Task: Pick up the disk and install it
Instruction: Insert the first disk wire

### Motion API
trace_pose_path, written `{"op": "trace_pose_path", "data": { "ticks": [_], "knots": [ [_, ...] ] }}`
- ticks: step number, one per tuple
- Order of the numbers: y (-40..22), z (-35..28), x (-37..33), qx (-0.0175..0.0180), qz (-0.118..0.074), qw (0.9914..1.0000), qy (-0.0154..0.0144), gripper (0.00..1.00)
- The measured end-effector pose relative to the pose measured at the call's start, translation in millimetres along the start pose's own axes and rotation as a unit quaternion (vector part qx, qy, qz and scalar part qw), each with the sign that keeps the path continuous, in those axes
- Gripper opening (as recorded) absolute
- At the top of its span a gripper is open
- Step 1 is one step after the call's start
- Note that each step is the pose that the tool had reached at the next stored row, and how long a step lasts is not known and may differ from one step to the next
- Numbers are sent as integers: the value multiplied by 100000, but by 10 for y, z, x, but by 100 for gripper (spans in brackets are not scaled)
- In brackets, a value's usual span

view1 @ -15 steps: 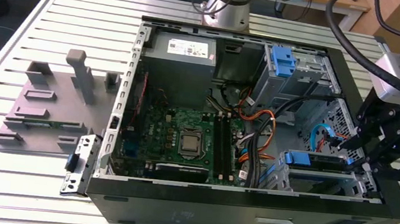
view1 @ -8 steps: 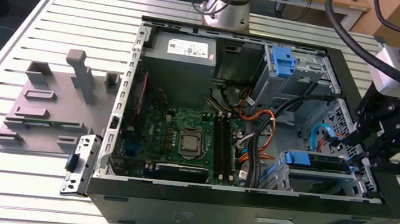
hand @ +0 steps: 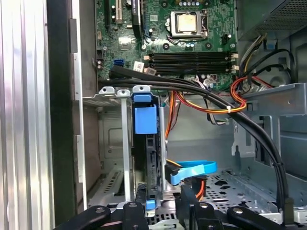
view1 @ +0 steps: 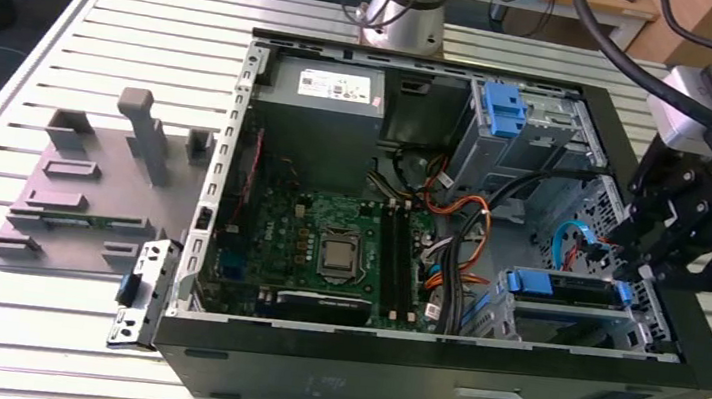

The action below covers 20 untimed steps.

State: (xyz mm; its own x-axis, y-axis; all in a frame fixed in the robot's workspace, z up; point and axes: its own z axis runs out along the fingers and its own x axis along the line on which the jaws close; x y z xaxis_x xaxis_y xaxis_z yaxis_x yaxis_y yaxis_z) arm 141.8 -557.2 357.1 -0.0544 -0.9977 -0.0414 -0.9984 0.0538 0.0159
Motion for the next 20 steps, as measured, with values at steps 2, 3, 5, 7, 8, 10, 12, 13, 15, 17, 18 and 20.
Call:
{"op": "trace_pose_path", "data": {
  "ticks": [2,3,5,7,8,10,12,13,15,17,18,20],
  "knots": [
    [-3,1,-16,-2,-134,100000,-2,41],
    [-5,0,-23,-5,-189,100000,6,41],
    [-12,2,-35,-12,-289,100000,0,41],
    [-23,2,-47,-15,-338,99999,4,41],
    [-33,3,-52,-19,-344,99999,6,41],
    [-55,9,-65,-50,-348,99999,21,41],
    [-76,15,-78,-83,-363,99999,21,41],
    [-85,17,-85,-99,-368,99999,31,41],
    [-102,25,-101,-125,-389,99999,22,41],
    [-113,31,-114,-144,-444,99999,28,41],
    [-118,36,-120,-153,-473,99999,24,41],
    [-129,49,-131,-179,-533,99998,15,41]
  ]
}}
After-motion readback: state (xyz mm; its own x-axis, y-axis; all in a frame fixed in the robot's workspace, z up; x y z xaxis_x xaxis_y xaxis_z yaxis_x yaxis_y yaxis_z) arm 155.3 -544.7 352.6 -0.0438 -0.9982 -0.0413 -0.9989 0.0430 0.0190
